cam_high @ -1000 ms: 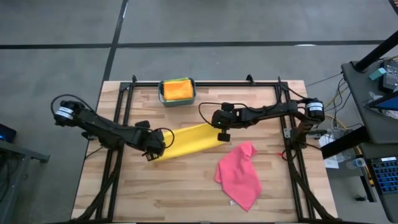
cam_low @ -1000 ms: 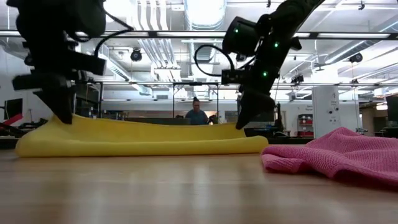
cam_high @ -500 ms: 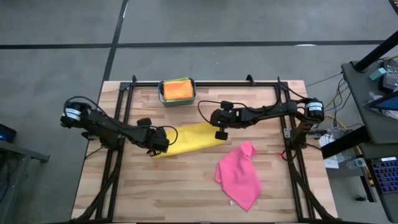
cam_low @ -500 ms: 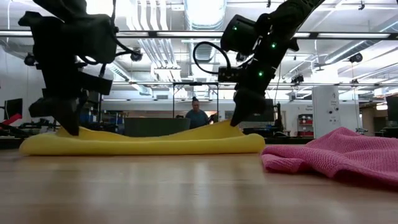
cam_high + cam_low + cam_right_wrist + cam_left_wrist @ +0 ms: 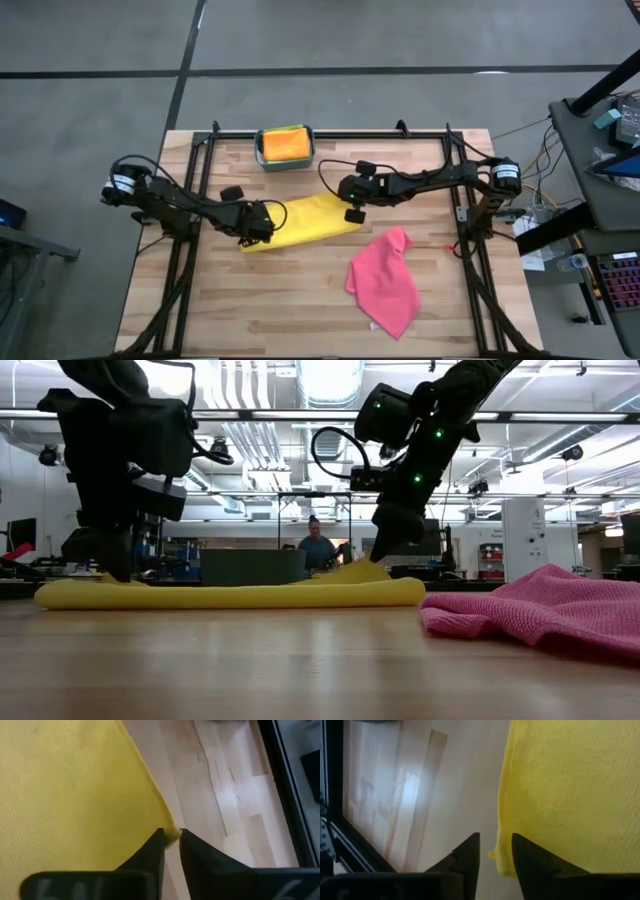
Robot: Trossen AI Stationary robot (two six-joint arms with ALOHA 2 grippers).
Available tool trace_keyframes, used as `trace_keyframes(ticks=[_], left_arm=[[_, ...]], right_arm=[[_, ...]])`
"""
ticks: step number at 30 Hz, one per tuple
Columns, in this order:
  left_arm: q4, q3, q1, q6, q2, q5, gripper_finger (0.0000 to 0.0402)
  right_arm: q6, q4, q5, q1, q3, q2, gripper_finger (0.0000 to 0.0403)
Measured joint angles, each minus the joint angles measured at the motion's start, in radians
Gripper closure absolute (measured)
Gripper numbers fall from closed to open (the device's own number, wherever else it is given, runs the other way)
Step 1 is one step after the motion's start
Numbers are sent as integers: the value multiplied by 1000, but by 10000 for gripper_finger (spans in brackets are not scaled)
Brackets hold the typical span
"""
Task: Fold microfiber towels
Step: Fold the yellow towel
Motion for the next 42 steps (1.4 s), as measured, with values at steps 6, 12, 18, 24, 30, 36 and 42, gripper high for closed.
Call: trace_keyframes(ticks=[6,12,18,24,30,36,42], left_arm=[[-128,22,0,23,-2,0,269],[-193,75,-1,23,-20,77,267],[25,77,-10,40,-50,159,267],[243,67,-12,61,-37,191,267],[508,21,-30,159,-26,352,267],[772,-79,-42,179,-25,355,267],[814,-141,-42,153,-25,354,267]], right_arm=[[9,-8,0,-3,0,-19,297],[69,-30,-1,-3,0,-75,295],[221,-12,-87,0,-2,-84,309],[253,233,-295,38,-42,-17,332],[224,495,-408,93,-43,79,356],[140,687,-456,141,-39,194,375],[102,692,-455,132,-39,245,392]])
